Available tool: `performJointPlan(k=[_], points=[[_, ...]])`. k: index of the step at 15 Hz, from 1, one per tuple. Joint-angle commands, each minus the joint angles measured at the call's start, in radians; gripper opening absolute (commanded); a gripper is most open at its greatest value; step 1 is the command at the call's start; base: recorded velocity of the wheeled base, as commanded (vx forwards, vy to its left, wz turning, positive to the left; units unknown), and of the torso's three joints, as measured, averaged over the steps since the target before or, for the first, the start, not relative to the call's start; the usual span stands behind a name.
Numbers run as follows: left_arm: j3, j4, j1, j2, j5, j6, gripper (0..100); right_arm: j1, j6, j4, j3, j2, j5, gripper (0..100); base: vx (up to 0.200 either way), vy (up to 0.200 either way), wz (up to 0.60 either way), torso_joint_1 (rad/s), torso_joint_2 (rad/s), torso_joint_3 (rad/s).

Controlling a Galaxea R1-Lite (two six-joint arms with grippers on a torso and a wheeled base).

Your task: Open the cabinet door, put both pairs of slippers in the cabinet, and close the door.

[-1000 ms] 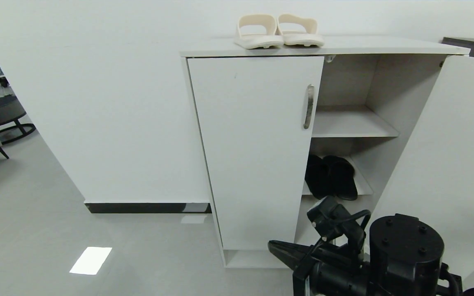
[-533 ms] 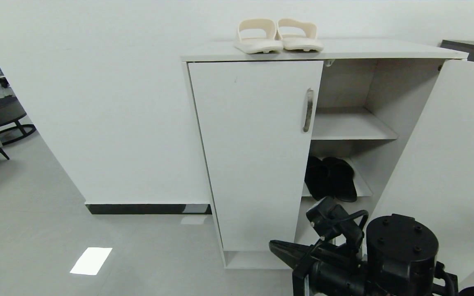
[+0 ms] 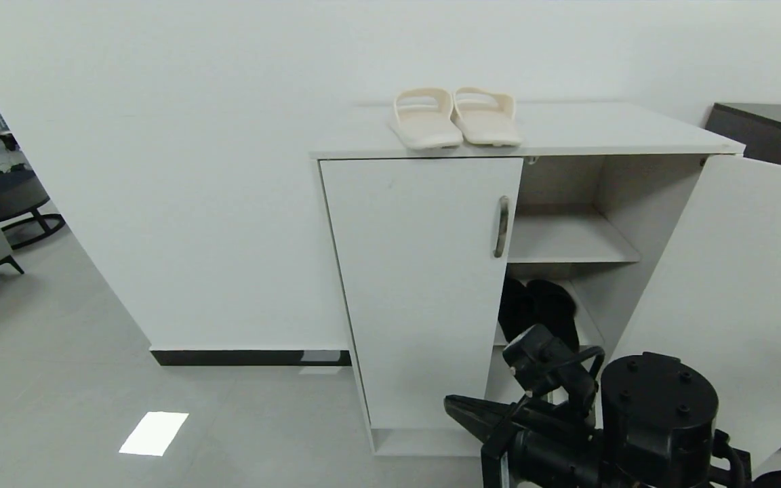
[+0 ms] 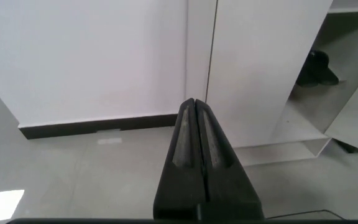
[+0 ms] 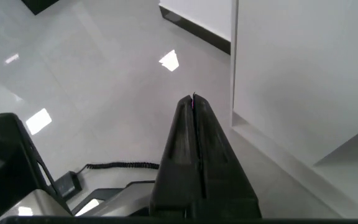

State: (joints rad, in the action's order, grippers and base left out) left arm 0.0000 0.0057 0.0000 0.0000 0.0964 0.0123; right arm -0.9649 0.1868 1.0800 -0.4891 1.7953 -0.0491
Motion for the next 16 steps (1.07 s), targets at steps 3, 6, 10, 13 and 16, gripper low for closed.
performJointPlan(k=[3, 6, 10, 13, 16], points=[[0.0, 0.0, 0.0, 0.002, 0.0, 0.0, 0, 0.005, -0.01, -0.002, -0.006, 0.001, 0.0, 0, 0.0, 0.0, 0.0, 0.19, -0.47, -0.289], [0.0, 0.0, 0.0, 0.002, 0.0, 0.0, 0, 0.015, -0.01, -0.003, -0.006, 0.003, -0.001, 0, 0.0, 0.0, 0.0, 0.194, -0.48, -0.286], [0.0, 0.0, 0.0, 0.002, 0.0, 0.0, 0, 0.015, -0.072, -0.002, 0.007, 0.013, -0.001, 100, 0.0, 0.0, 0.0, 0.215, -0.49, -0.279], [0.0, 0.0, 0.0, 0.002, 0.0, 0.0, 0, 0.017, -0.067, 0.003, 0.006, 0.012, 0.002, 100, 0.0, 0.0, 0.0, 0.227, -0.51, -0.286], [0.0, 0.0, 0.0, 0.002, 0.0, 0.0, 0, 0.017, -0.056, 0.003, 0.006, 0.012, 0.002, 100, 0.0, 0.0, 0.0, 0.24, -0.53, -0.286]])
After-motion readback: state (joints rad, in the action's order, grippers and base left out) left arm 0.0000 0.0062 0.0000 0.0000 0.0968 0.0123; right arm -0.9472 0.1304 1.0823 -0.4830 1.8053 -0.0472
